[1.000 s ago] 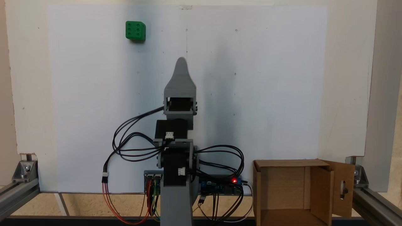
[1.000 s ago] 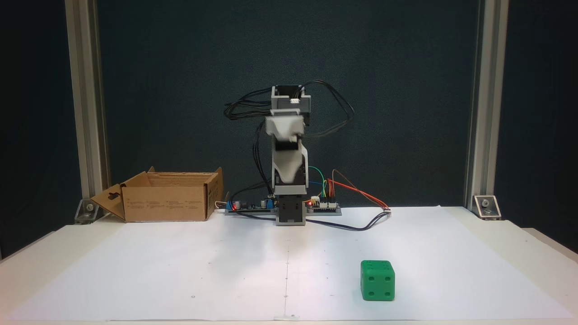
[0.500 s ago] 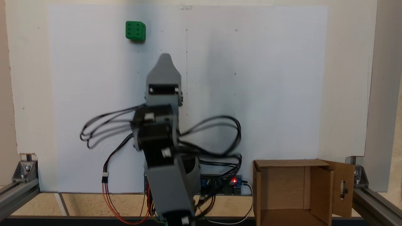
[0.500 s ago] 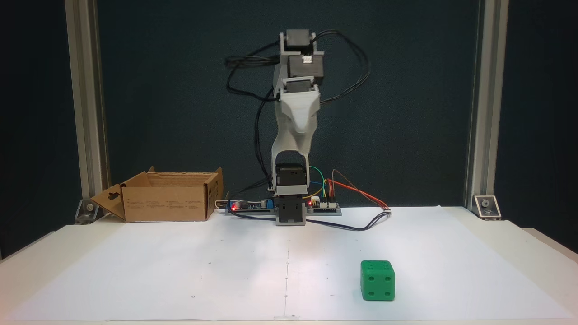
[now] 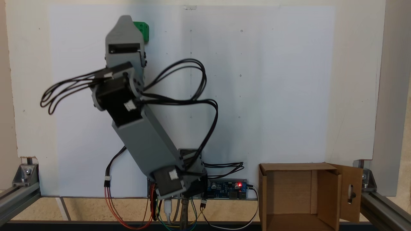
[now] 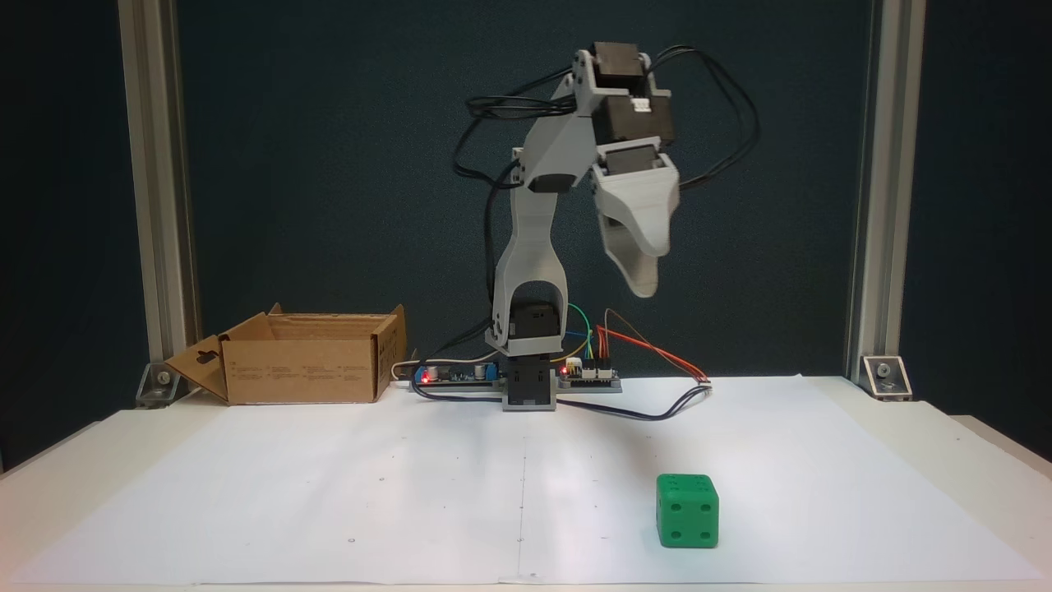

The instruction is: Grasp a green dice and put it in the bin.

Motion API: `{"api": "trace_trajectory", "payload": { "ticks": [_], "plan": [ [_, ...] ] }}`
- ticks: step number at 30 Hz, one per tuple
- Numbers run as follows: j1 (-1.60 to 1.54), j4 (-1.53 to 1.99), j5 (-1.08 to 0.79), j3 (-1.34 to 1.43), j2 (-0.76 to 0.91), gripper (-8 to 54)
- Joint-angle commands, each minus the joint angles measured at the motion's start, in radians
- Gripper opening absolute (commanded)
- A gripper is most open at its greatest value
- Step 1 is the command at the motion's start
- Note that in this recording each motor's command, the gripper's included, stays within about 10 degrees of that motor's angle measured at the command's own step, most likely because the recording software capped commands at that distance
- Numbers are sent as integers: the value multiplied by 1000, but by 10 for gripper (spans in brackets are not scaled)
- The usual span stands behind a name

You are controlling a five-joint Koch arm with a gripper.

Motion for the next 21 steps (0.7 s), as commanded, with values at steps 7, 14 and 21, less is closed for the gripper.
{"api": "trace_trajectory", "payload": {
  "ticks": [7, 14, 21],
  "plan": [
    [-60, 66, 160, -173, -129, 432],
    [-60, 66, 181, -215, -272, 434],
    [-49, 78, 179, -216, -318, 435]
  ]
}}
